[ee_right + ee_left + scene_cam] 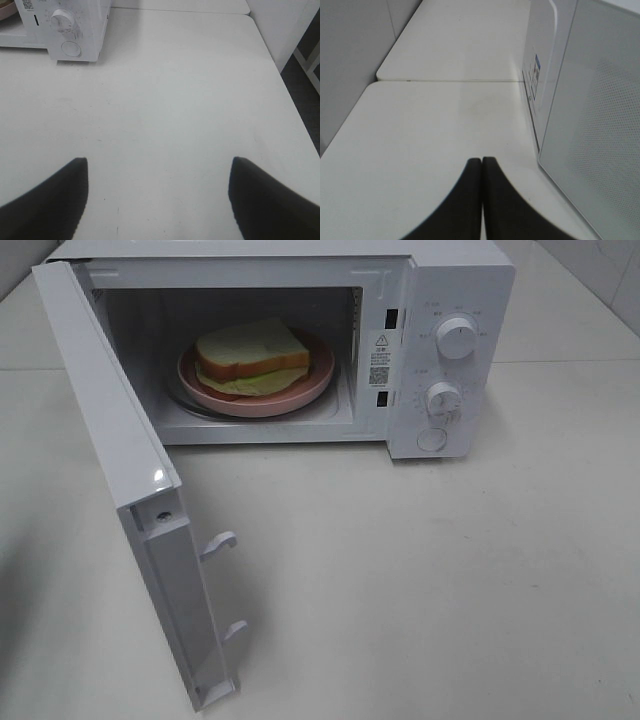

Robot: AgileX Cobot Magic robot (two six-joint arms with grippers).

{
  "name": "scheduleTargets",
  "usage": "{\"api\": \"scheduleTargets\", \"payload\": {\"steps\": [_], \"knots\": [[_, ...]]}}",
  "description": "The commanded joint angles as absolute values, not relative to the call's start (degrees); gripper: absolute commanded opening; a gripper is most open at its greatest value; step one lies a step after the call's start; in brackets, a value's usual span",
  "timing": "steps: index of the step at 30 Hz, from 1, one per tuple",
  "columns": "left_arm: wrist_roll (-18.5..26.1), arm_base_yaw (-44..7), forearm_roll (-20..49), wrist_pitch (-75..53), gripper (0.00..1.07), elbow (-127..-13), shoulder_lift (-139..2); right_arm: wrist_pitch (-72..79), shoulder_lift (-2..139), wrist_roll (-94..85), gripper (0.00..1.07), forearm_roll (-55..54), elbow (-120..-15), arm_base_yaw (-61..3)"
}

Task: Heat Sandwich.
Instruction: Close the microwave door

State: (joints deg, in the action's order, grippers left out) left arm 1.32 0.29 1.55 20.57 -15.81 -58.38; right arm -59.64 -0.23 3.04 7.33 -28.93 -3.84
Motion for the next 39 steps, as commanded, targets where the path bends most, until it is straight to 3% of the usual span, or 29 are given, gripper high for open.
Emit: {"api": "scheduleTargets", "payload": {"steps": [1,5,12,21,28,39], "knots": [[0.6,-0.9,-1.9,30.6,0.00,-15.4,-64.2,-59.2,-1.8,2.8,0.75,7.0,-28.9,-3.4],[0.6,-3.0,-6.4,39.4,0.00,-15.4,-70.4,-59.2,-1.8,2.8,0.75,7.0,-28.9,-3.4],[-2.2,-8.7,-7.6,47.8,0.00,-16.7,-78.7,-59.2,-1.8,2.8,0.75,7.0,-28.9,-3.4],[-2.2,-15.9,-8.4,50.0,0.00,-21.2,-85.5,-59.2,-1.8,2.8,0.75,7.0,-28.9,-3.4],[-2.3,-18.9,-8.1,50.4,0.00,-23.0,-89.0,-59.2,-1.8,2.8,0.75,7.0,-28.9,-3.4],[-2.2,-25.8,-2.6,50.1,0.00,-28.9,-94.6,-59.2,-1.8,2.8,0.75,7.0,-28.9,-3.4]]}}
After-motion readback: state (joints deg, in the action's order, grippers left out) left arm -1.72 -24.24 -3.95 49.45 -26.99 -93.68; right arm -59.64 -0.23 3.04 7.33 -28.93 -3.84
